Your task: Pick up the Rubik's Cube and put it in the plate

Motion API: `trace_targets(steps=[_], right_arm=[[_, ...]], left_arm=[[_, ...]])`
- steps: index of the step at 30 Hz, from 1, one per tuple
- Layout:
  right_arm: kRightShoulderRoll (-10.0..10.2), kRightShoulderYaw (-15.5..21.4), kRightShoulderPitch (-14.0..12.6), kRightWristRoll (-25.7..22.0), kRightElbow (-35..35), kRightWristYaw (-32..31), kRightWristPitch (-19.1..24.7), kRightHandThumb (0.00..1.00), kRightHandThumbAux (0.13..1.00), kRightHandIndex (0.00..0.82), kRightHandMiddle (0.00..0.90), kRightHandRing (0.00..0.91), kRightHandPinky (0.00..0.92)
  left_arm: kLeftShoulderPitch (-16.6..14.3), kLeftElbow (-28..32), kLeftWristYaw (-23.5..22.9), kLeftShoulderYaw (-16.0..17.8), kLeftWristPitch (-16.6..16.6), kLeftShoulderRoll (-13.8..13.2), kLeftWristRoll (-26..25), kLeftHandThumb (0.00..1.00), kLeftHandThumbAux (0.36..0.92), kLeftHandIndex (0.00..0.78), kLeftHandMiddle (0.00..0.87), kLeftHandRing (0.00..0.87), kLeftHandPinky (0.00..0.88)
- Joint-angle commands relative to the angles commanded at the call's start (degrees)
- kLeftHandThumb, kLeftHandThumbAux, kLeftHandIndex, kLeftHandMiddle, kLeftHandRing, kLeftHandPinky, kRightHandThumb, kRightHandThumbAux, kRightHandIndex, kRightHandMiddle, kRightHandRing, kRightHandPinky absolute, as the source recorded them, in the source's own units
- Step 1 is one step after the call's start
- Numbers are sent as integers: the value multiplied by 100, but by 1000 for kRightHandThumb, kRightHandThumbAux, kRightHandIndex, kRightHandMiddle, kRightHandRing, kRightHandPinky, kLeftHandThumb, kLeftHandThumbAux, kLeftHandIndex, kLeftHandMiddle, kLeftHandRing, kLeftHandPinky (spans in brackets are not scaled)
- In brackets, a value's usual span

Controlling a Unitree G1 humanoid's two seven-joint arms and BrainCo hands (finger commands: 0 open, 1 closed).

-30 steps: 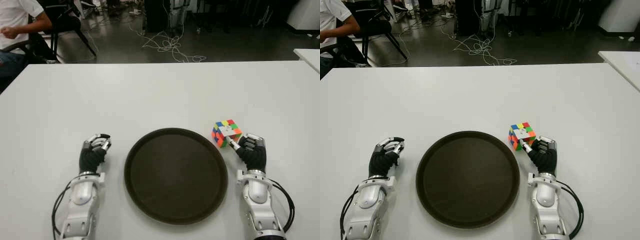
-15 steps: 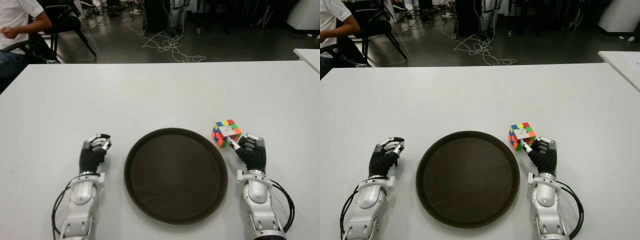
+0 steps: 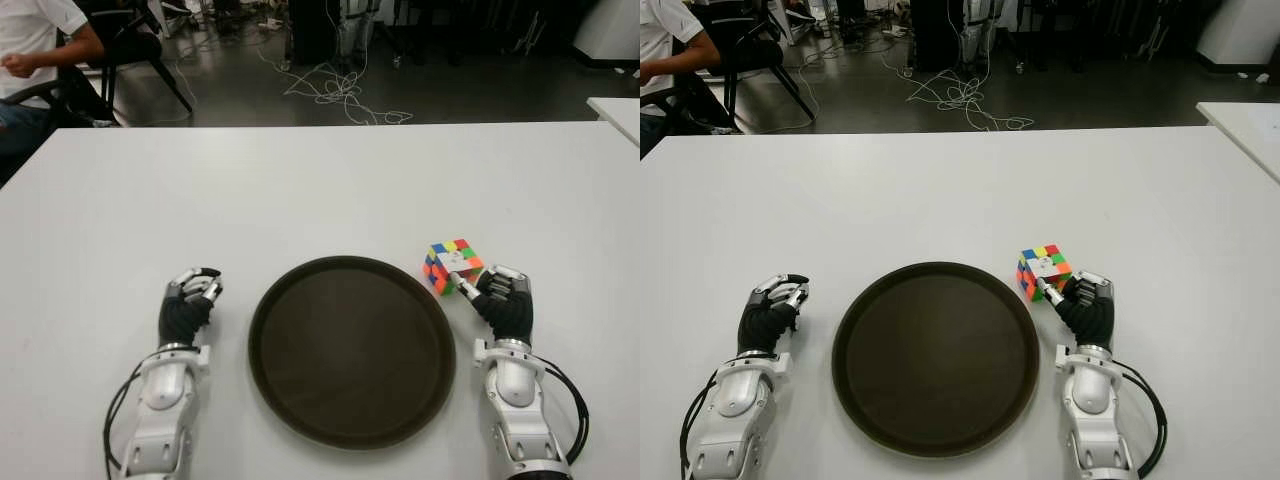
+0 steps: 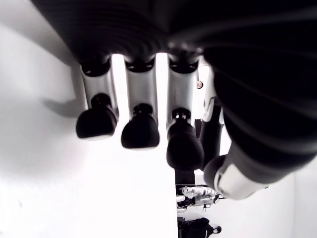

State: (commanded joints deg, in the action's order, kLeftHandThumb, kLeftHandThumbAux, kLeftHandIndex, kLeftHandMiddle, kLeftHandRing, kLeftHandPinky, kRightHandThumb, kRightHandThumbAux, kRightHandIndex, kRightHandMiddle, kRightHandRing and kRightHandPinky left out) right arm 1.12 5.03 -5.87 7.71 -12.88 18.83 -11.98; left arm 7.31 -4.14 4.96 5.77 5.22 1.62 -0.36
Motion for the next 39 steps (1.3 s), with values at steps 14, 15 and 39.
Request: trace_targets(steps=[14, 15, 39], right_arm=[[24, -7, 49, 136, -154, 224, -466, 7, 819, 515, 579, 599, 587], [22, -3, 59, 144, -190, 248, -543, 5, 813, 504, 560, 581, 568], [-7, 29, 172, 132, -626, 255, -1366, 1, 780, 421, 475, 511, 500]], left_arm=[[19, 80, -29, -20, 67, -13, 5, 710, 704, 444, 812, 818, 810], [17, 76, -30, -17, 60, -12, 0, 710, 704, 444, 811, 818, 810], [5, 52, -78, -22, 44, -42, -2, 709, 705, 444, 809, 816, 807]])
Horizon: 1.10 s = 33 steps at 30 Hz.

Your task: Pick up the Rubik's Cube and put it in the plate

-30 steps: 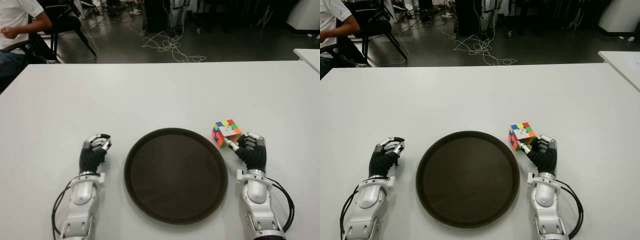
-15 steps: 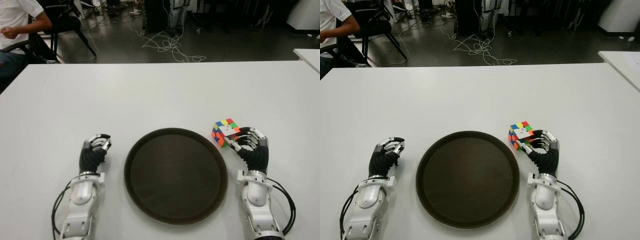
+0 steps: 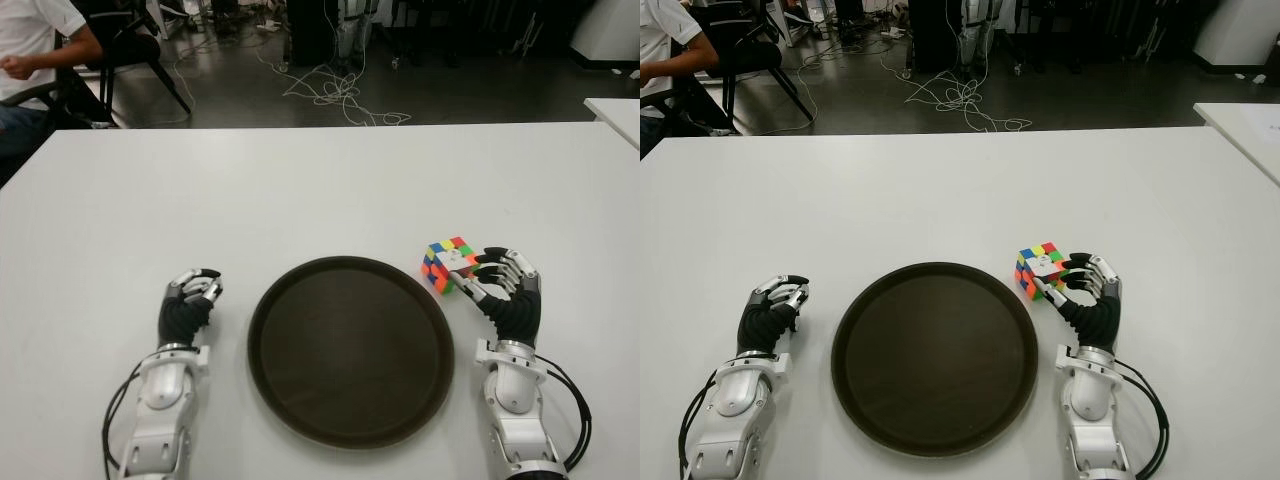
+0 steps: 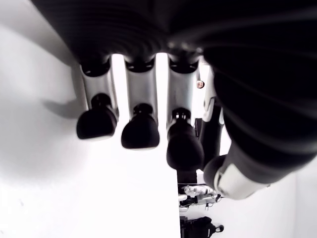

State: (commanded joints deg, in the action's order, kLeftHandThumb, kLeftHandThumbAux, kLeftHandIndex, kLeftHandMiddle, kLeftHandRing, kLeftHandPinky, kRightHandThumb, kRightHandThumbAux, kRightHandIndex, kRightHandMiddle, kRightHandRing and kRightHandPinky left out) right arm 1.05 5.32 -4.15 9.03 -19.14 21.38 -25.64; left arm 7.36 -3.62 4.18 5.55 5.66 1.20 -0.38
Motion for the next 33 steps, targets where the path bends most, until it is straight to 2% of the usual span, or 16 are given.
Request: trace_targets(steps=[11, 27, 29, 33], right_arm=[[-25, -17, 9, 129, -4, 78, 16, 45, 785, 470, 513, 528, 494], [-154, -88, 31, 337, -47, 118, -196, 98, 764, 439, 480, 503, 472], [-203, -123, 32, 481, -22, 157, -145, 88, 771, 423, 463, 484, 453], [-335, -215, 15, 827, 31, 221, 17, 36, 803, 370, 396, 398, 341]], left_arm=[[-2, -28, 38, 19, -58, 26, 18, 709, 705, 443, 812, 818, 813], [-18, -63, 8, -2, -106, 7, 46, 709, 705, 444, 810, 817, 808], [-16, -65, 3, -11, -122, 6, 49, 709, 705, 444, 810, 818, 809], [-5, -64, -9, -20, -148, 5, 47, 710, 705, 444, 811, 819, 809]])
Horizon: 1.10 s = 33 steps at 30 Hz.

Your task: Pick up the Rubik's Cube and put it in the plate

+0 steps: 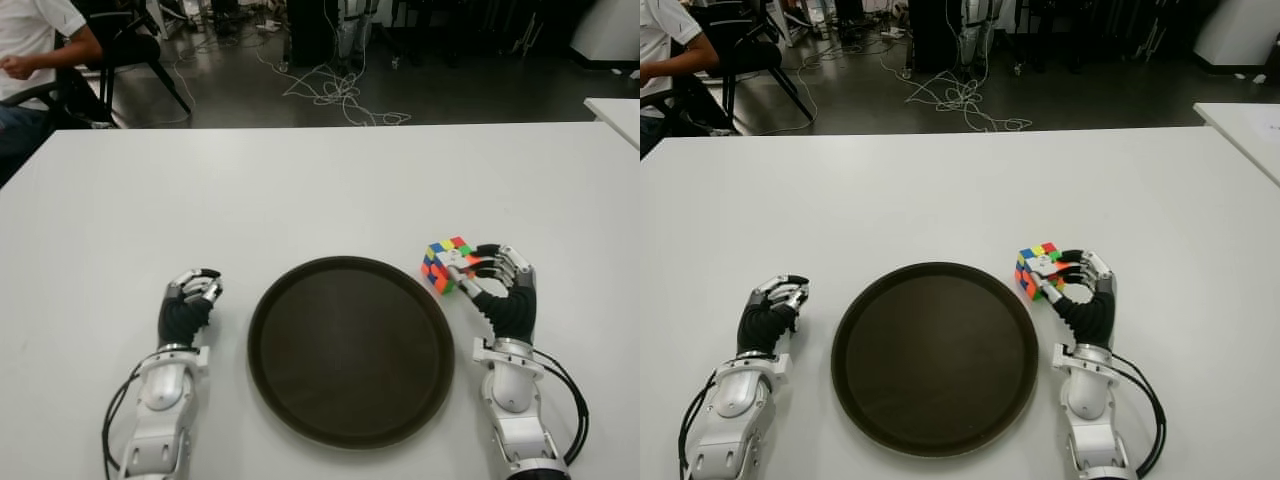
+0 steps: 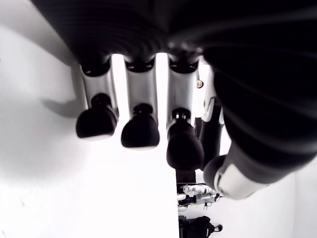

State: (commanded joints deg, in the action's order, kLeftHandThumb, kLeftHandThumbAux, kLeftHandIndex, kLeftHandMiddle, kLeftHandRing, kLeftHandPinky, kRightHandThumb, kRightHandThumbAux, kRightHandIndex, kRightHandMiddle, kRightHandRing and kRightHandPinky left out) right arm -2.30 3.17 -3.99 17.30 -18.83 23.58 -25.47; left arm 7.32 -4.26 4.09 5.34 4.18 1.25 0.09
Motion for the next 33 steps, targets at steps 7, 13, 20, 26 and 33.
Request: trace_targets(steps=[7, 13, 20, 26, 33], right_arm=[[-337, -300, -128, 475, 446, -599, 1122, 3, 830, 239, 262, 268, 235], [-511, -574, -172, 856, 1157, -1174, 2073, 0, 823, 98, 152, 191, 205], [-813, -881, -103, 1668, 1786, -1893, 3098, 0, 772, 12, 28, 98, 122], [-1108, -1169, -67, 2266, 2670, -2995, 4221, 0, 716, 1, 2, 20, 31], [-1324, -1362, -15, 2561, 3045, -3596, 4780, 0, 686, 0, 0, 1, 2]], left_arm=[[15, 16, -12, -3, -19, 11, -14, 709, 705, 443, 812, 819, 812], [25, 32, 20, 7, 3, 44, -26, 709, 705, 443, 814, 822, 816], [-7, 9, 75, 34, 57, 84, -33, 709, 705, 443, 820, 829, 827], [-1, -1, 61, 10, 23, 80, -23, 709, 705, 444, 819, 827, 818], [12, 1, 79, 6, -1, 104, -22, 710, 705, 444, 814, 820, 810]])
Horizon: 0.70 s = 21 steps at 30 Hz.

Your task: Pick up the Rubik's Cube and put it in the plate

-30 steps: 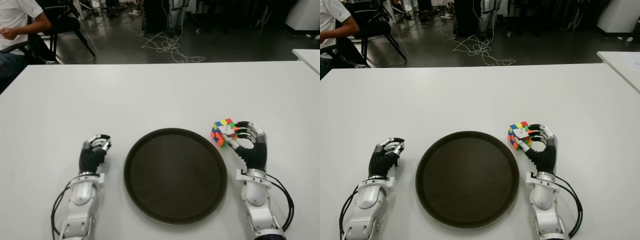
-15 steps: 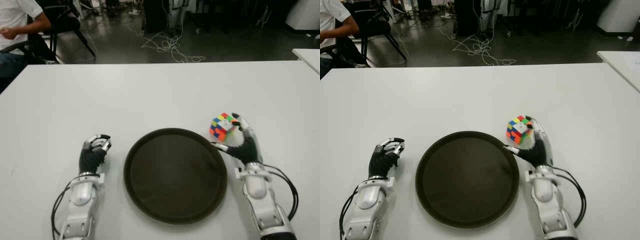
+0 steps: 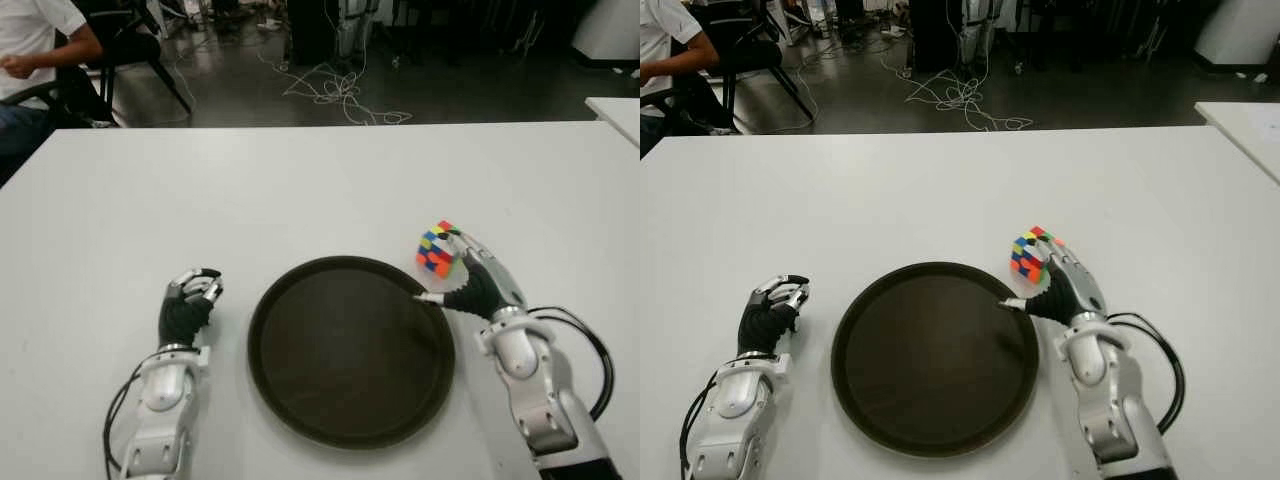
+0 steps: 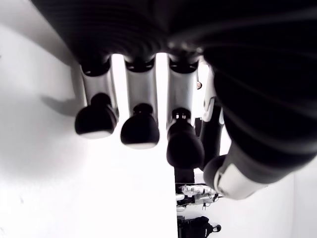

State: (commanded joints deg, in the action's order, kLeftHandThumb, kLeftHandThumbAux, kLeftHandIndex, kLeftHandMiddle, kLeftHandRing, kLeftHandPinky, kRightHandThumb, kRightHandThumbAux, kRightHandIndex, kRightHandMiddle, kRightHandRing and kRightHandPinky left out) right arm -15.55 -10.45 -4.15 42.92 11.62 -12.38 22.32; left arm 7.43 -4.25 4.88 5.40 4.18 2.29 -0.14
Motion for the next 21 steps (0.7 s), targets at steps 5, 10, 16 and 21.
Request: trace_targets(steps=[5, 10, 16, 21], right_arm=[[-123, -77, 42, 33, 125, -207, 151, 0, 682, 0, 0, 0, 0], [-209, -130, 66, 21, 202, -277, 216, 0, 687, 0, 0, 0, 0], [-243, -175, 99, 4, 283, -345, 345, 0, 702, 0, 0, 0, 0], [-252, -207, 105, 1, 286, -339, 399, 0, 702, 0, 0, 0, 0]], left_arm=[[12, 21, 10, 6, 40, 23, -19, 710, 705, 444, 814, 822, 816], [29, 31, 14, -12, 19, 31, -8, 710, 704, 444, 813, 821, 817], [29, 39, 25, -29, 38, 20, 23, 710, 704, 444, 810, 819, 813], [27, 39, 24, -31, 62, 13, 23, 710, 705, 444, 813, 822, 815]])
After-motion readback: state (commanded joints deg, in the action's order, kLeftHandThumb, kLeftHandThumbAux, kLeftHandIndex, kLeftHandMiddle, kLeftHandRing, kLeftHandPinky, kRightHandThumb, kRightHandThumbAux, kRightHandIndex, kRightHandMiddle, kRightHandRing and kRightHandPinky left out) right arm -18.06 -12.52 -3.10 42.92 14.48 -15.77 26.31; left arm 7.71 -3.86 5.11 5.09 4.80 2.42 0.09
